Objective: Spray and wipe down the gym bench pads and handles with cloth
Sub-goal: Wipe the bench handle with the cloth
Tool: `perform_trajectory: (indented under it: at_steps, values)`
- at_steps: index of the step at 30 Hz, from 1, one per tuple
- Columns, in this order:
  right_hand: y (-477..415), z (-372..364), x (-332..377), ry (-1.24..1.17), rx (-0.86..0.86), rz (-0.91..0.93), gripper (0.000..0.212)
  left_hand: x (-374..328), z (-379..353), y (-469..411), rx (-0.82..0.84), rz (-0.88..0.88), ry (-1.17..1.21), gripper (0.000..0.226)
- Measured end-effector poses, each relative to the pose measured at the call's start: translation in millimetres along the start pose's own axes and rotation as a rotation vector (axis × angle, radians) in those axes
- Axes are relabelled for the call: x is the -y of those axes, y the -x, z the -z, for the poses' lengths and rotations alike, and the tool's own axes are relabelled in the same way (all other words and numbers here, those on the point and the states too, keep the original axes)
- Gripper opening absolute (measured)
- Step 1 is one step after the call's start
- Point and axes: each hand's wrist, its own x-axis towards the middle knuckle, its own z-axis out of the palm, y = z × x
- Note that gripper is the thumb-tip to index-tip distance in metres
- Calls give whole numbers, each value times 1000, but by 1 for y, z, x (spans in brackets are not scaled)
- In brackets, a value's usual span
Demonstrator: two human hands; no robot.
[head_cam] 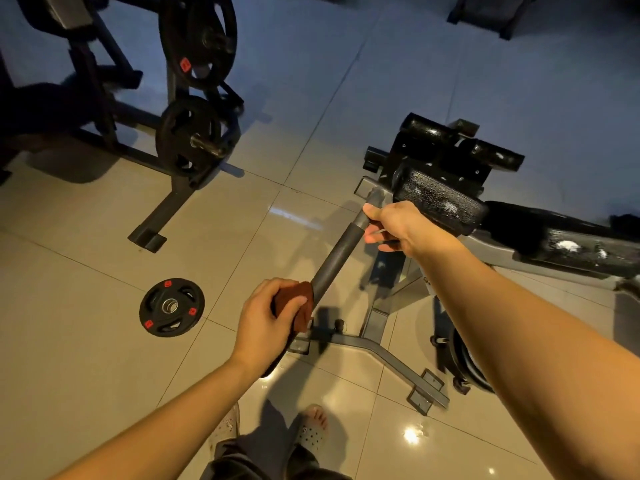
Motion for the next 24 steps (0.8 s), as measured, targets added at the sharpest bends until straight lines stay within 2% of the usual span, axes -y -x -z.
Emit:
perform_trajectory:
  at_steps: [3,8,13,17,19,24]
  values:
    - [1,-1,2,17,-8,-2,28,-8,-22,-36,-75,30,2,16]
    - [4,-4,4,22,-51,5,30,-57,-75,-107,-167,10,-34,32]
    - [3,-4,3,18,-48,11,30,-28,-42,-67,2,-97,-56,29]
    - [3,-7,-1,-1,-53,28,32,3,-15,-42,-68,150,19,7]
    - [4,-7,0,8,-56,26,32,-8,-26,-58,-103,168,49,6]
    - [4,-6,4,38,-74,33,35,-55,-79,-105,-140,35,36,29]
